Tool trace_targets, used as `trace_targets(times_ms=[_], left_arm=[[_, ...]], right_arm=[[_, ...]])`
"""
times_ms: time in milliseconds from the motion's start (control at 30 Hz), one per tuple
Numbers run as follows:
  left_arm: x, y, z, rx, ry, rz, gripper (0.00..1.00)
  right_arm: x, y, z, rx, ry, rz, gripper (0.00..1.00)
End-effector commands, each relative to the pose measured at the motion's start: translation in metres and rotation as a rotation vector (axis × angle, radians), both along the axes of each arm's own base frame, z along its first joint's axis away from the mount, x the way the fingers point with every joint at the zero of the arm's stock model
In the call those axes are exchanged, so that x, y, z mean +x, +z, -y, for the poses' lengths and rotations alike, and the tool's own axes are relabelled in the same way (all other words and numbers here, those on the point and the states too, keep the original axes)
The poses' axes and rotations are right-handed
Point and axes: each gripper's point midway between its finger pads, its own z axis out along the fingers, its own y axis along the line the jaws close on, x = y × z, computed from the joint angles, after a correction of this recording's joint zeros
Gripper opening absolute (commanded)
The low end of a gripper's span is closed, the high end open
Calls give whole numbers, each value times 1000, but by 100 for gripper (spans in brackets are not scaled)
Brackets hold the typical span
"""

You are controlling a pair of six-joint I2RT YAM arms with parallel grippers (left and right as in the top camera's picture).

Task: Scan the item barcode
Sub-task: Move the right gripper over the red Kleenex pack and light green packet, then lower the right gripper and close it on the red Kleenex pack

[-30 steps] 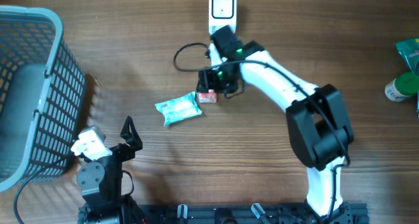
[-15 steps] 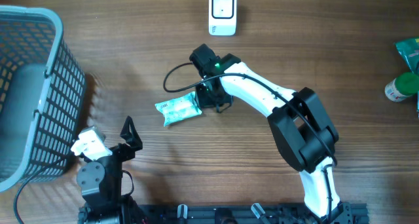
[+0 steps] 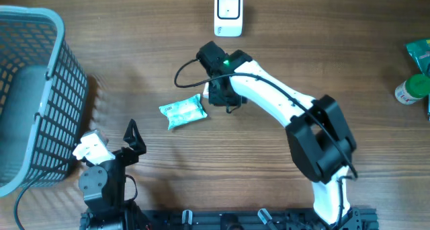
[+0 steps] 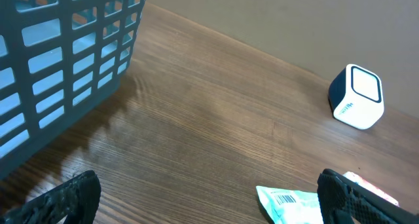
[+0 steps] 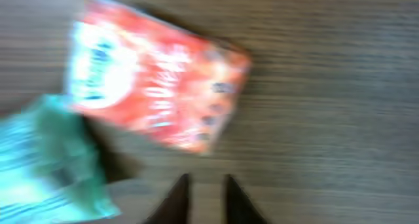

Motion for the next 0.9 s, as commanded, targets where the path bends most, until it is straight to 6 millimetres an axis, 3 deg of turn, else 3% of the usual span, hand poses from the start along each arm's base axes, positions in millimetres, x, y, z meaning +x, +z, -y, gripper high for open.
trace_targets(times_ms=[0, 133, 267, 400, 500, 633, 867], left_arm=[[0, -1, 0, 19, -7, 1, 100], [0, -1, 0, 19, -8, 1, 100], [0, -1, 0, 19, -7, 1, 100], [0, -1, 0, 19, -8, 1, 100], [0, -1, 0, 19, -7, 1, 100], [0, -1, 0, 19, -8, 1, 100], [0, -1, 0, 19, -7, 1, 100]], right_arm=[[21, 37, -30, 165, 5, 101, 4], [61, 37, -50, 259, -8, 250, 4], [91, 0, -36, 174, -63, 315, 4], [106, 2, -30, 190, -85, 350, 4], [97, -10, -30, 180, -64, 299, 4], [74, -16, -53, 285, 77, 191, 4], [43, -32, -36, 202, 150, 62, 4]])
